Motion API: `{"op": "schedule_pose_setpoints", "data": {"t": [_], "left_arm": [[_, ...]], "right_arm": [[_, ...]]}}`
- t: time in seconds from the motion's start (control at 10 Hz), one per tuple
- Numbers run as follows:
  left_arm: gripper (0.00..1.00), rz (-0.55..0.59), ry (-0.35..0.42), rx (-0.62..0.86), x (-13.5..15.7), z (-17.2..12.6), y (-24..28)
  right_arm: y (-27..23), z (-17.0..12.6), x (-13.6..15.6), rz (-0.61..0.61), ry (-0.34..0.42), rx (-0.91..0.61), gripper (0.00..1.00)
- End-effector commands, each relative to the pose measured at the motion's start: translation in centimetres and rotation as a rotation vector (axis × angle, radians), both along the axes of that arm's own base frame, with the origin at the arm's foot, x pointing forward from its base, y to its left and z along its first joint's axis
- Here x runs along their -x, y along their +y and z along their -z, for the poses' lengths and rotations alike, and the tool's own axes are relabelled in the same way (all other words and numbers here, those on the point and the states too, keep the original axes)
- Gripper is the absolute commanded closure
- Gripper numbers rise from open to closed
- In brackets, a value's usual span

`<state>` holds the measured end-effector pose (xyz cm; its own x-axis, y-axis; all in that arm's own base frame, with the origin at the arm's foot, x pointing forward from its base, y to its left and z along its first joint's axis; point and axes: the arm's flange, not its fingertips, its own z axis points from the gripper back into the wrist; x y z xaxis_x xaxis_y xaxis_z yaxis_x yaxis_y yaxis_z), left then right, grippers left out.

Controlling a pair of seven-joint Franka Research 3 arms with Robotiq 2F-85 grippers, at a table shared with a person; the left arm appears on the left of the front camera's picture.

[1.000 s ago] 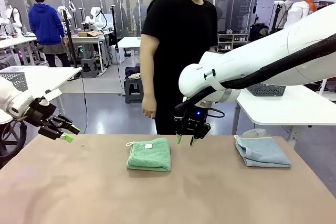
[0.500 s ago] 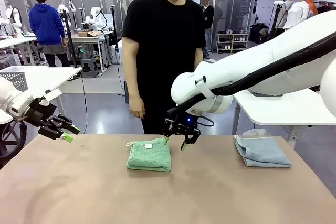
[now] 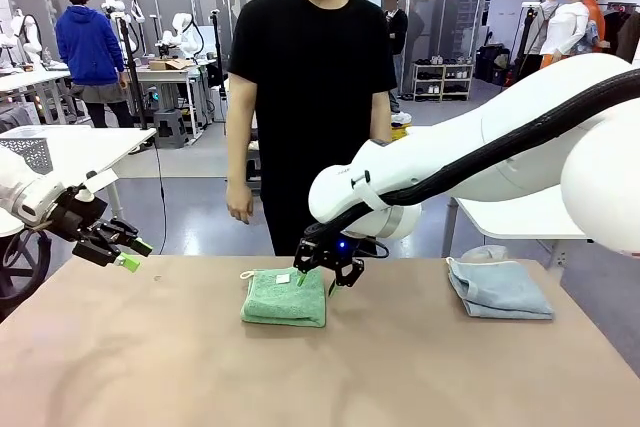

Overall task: Fold the towels and place them in the basket.
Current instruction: Stack the folded Towel with hook on the right side of the table.

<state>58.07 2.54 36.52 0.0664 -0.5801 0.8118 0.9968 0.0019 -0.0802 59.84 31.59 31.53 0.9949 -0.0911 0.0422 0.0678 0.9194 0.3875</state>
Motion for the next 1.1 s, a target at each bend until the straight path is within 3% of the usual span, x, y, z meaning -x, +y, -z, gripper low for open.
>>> {"op": "schedule_pose_setpoints", "data": {"t": [0.0,1.0], "left_arm": [[0.34,0.011,-0.007,0.007,0.1,0.0,0.0],[0.34,0.011,-0.007,0.007,0.1,0.0,0.0]], "right_arm": [[0.5,0.6,-0.6,0.042,-0.004,-0.020,0.27],[1.2,1.9,-1.4,0.015,-0.014,0.050,0.27]]}}
